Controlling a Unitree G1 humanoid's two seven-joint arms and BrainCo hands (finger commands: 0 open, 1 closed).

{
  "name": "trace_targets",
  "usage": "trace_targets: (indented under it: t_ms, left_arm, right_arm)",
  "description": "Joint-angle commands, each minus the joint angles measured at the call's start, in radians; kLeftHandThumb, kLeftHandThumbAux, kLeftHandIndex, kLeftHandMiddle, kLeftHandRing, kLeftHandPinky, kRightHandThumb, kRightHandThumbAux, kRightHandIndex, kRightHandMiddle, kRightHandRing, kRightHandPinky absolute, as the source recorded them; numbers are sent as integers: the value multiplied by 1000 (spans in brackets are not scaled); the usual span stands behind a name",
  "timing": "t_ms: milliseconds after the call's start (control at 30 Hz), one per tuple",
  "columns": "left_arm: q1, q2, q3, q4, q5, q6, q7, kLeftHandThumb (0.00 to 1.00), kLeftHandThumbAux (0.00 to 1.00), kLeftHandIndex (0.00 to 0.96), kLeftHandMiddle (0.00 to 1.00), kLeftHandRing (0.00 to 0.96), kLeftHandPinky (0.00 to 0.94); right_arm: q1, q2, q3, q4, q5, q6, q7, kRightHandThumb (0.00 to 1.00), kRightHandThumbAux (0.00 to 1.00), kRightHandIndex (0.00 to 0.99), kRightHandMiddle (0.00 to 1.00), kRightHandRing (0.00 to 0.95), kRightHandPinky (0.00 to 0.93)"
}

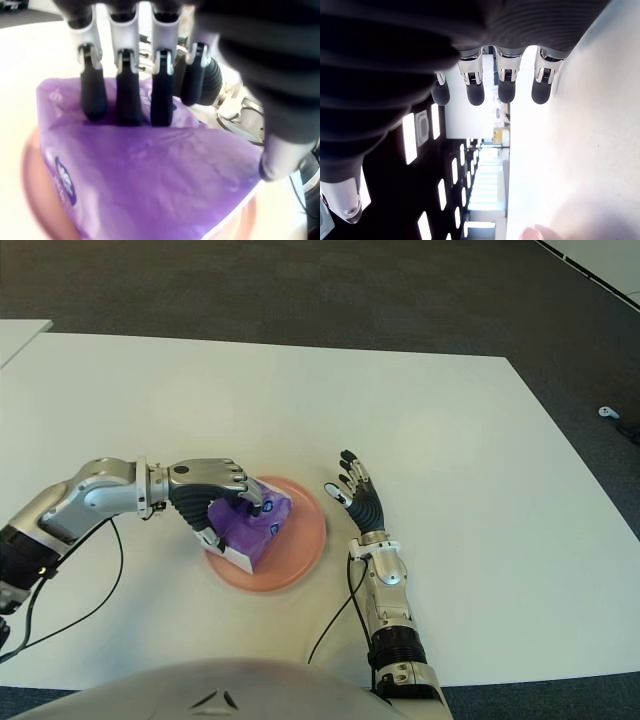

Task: Put the tissue paper into the plate.

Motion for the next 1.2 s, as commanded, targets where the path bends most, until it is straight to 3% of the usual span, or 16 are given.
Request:
trace_targets:
  t_ms: [33, 267, 500, 600, 667, 733, 867, 933, 1067, 1133, 1200]
  left_arm:
    - [41, 0, 52, -15, -106, 115, -65, 98, 467, 33, 42, 40, 40]
    - [102, -91, 140, -6, -279, 151, -30, 85, 394, 2, 3, 3, 3]
    - [131, -172, 218, 23, -480, 154, -79, 67, 393, 0, 0, 0, 0]
    - [80, -274, 271, 206, -572, 132, -92, 52, 401, 0, 0, 0, 0]
    - [67, -311, 293, 262, -603, 125, -95, 45, 404, 0, 0, 0, 0]
    - [59, -391, 289, 313, -583, 141, -27, 41, 408, 0, 0, 0, 0]
    - [-70, -594, 246, 465, -436, 170, 188, 44, 433, 0, 0, 0, 0]
    - [-94, -599, 255, 435, -407, 223, 240, 47, 454, 0, 0, 0, 0]
    - [-17, -533, 314, 248, -398, 278, 258, 47, 479, 0, 0, 0, 0]
    - [97, -474, 382, 46, -435, 299, 246, 48, 476, 0, 0, 0, 0]
    - [262, -430, 467, -131, -548, 237, 181, 54, 444, 0, 0, 0, 0]
  right_arm:
    - [99, 17, 7, 140, -6, 97, -5, 3, 576, 0, 0, 0, 0]
    - [104, 16, 10, 135, -10, 91, -8, 1, 577, 0, 0, 0, 0]
    - [103, 17, 11, 137, -9, 80, -5, 5, 563, 0, 0, 0, 0]
    - [101, 17, 11, 141, -12, 76, -7, 12, 552, 0, 0, 0, 0]
    - [101, 16, 11, 140, -13, 79, -9, 16, 549, 0, 0, 0, 0]
    - [102, 16, 11, 136, -12, 89, -12, 21, 553, 0, 0, 0, 0]
    - [108, 16, 11, 128, -6, 99, -7, 22, 568, 0, 0, 0, 0]
    - [108, 15, 11, 127, -6, 101, -8, 19, 573, 0, 0, 0, 0]
    - [106, 16, 11, 133, -7, 101, -11, 14, 573, 0, 0, 0, 0]
    - [105, 17, 10, 133, -7, 102, -11, 11, 572, 0, 0, 0, 0]
    - [106, 17, 9, 132, -7, 102, -10, 10, 572, 0, 0, 0, 0]
